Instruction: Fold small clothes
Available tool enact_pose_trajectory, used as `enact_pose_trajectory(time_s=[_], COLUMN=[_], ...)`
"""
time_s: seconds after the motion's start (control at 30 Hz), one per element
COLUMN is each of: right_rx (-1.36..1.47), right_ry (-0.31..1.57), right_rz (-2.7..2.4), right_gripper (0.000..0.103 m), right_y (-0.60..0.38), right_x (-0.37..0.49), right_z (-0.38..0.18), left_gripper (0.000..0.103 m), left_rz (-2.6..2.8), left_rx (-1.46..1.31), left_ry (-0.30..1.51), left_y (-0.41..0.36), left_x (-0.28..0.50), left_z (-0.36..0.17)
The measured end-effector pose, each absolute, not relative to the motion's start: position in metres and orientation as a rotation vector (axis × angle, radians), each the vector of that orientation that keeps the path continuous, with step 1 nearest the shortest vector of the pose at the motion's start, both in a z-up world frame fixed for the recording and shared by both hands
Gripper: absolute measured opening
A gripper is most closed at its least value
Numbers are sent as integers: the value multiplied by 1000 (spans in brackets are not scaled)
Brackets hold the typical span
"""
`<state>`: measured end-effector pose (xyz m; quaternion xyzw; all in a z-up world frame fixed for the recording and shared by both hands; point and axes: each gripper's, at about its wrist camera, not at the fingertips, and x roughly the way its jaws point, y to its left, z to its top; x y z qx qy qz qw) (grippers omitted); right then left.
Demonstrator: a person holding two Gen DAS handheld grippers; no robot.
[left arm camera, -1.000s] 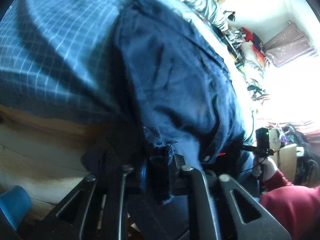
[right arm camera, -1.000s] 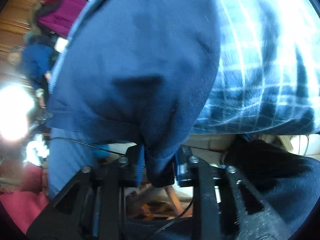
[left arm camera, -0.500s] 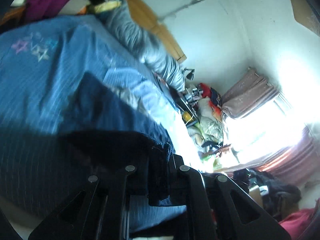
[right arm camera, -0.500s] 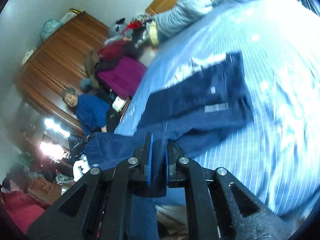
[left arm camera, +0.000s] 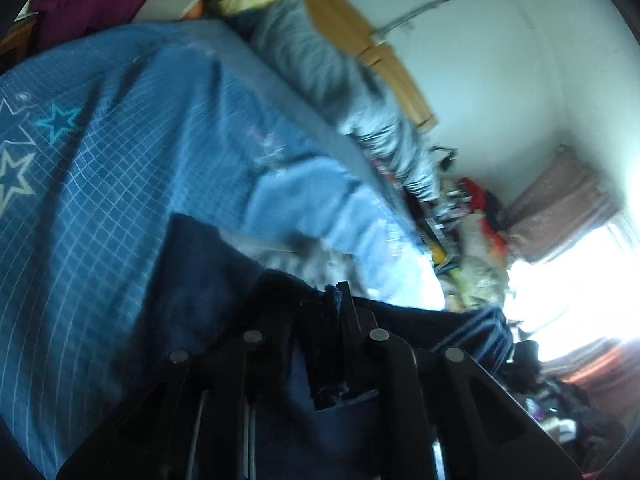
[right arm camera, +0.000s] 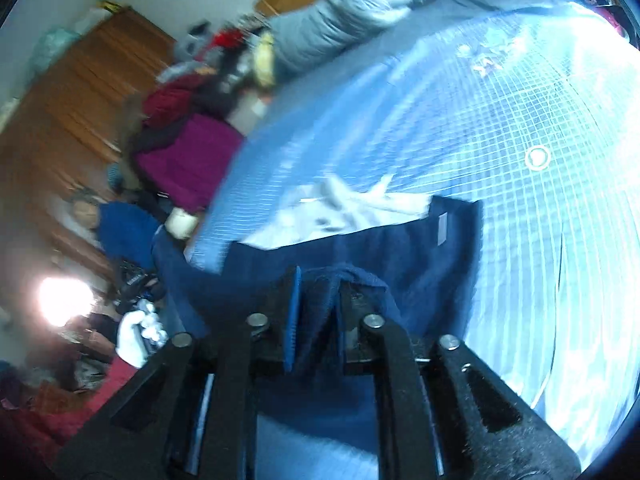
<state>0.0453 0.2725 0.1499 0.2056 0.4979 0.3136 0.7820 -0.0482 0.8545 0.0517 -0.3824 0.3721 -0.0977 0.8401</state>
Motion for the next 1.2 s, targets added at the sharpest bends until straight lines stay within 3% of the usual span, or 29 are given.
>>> enact_pose_trajectory(time_s=[0.07,0.13,0.17,0.23,0.27,0.43,0.53,0.73,0.77,0.87,0.9,1.1,1.2], right_rx=[365,343,359,365,351,324,277,198,191,185,180,212,213], right_ry=[1141,1136,1114,1069,1055,1086,1100,1136,1140,1130,1129,1120,1099], right_rz=[567,504,512,511,504,470,471,464,466,479,477,503,512], right_gripper=[28,41,45,65,66,65,65,65,63,41,41,41,52], right_y=[279,278,274,267,264,258,269,287,288,290,291,292,294], right_x=[72,79,77,70,67,76,88,104,104,103,103,114,117], right_z=[119,109,107,106,104,82,73,54,52,51,51,42,40], left_gripper=[38,37,38,44,49,52,59,59,59,59,59,59,59], left_rz=[-88,0,-8,-21,-19,3,7,-37,-41,-59,-62,-64,-65], left_rx=[-776,-767,-776,-751,-734,-722,-659,-537,-518,-492,-487,-500,-484], left_ry=[926,1039,1021,976,956,881,875,963,971,985,986,992,988], left_y=[858,862,863,865,866,879,879,859,855,845,843,837,833], left_x=[-16,2,2,-4,-8,-31,-32,-7,-3,9,11,28,27], left_z=[7,-25,-27,-19,-14,2,10,5,4,-1,-3,-12,-14])
